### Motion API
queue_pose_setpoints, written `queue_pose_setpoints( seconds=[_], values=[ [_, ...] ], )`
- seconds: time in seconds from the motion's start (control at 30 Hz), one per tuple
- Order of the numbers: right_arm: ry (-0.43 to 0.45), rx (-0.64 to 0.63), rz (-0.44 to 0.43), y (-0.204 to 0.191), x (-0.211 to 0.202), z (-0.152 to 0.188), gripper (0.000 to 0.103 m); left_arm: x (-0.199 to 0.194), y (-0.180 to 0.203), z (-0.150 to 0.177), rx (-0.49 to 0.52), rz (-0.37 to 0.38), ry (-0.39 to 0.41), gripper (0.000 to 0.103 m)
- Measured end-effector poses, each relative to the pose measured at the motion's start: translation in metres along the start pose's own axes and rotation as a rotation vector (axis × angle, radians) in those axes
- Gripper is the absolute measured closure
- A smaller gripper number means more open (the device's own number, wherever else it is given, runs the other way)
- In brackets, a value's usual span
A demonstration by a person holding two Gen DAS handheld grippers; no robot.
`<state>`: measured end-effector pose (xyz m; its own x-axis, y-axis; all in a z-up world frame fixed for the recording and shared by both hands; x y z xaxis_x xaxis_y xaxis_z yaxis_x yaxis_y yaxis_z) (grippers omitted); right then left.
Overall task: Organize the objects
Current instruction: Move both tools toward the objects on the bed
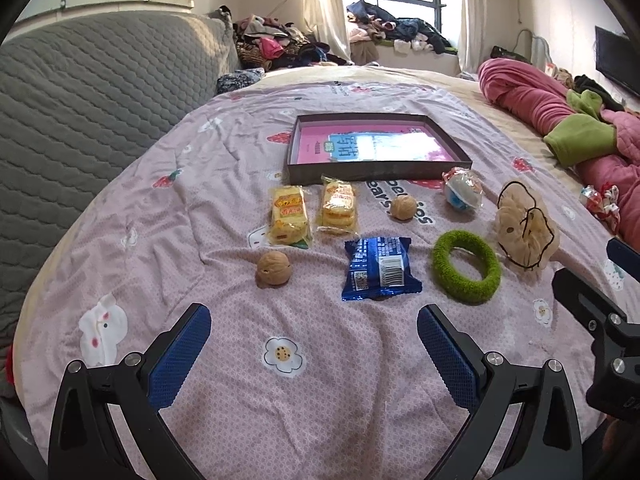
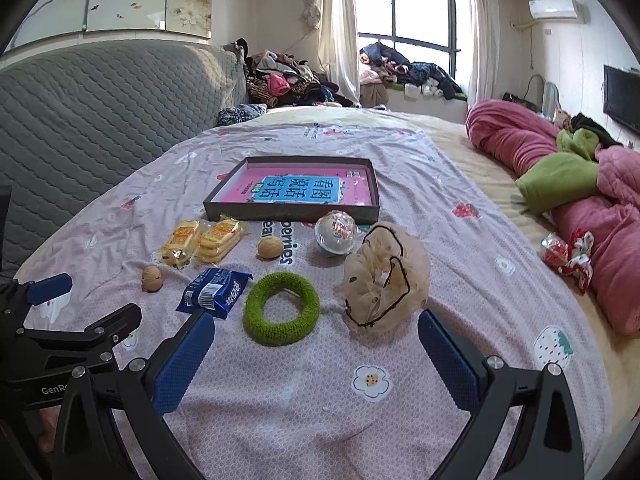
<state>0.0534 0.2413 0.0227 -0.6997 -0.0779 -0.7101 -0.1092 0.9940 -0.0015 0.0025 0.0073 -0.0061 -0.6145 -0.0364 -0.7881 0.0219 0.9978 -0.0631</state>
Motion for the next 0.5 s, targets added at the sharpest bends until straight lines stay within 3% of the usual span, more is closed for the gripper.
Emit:
queue_pose_setpoints(
  seconds=[0.5],
  values=[
    [0.004,-0.006,-0.007,-0.0022,-0.0038,-0.0014,0.0,-0.0048,-0.0043,-0.0005,-0.015,0.005,0.012,0.0]
  ],
)
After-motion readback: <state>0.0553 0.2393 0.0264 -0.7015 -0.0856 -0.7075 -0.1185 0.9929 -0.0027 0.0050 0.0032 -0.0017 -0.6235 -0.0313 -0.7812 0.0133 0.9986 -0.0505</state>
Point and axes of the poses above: each gripper's, at about its wrist camera, not at the fingertips, and x roughly the way its jaws point, y to its right, z to its underside, the point moved 1 cm from there along x, roughly the way its jaws point, and after that the axes turned 8 degrees about -y, right-handed, at the moved point
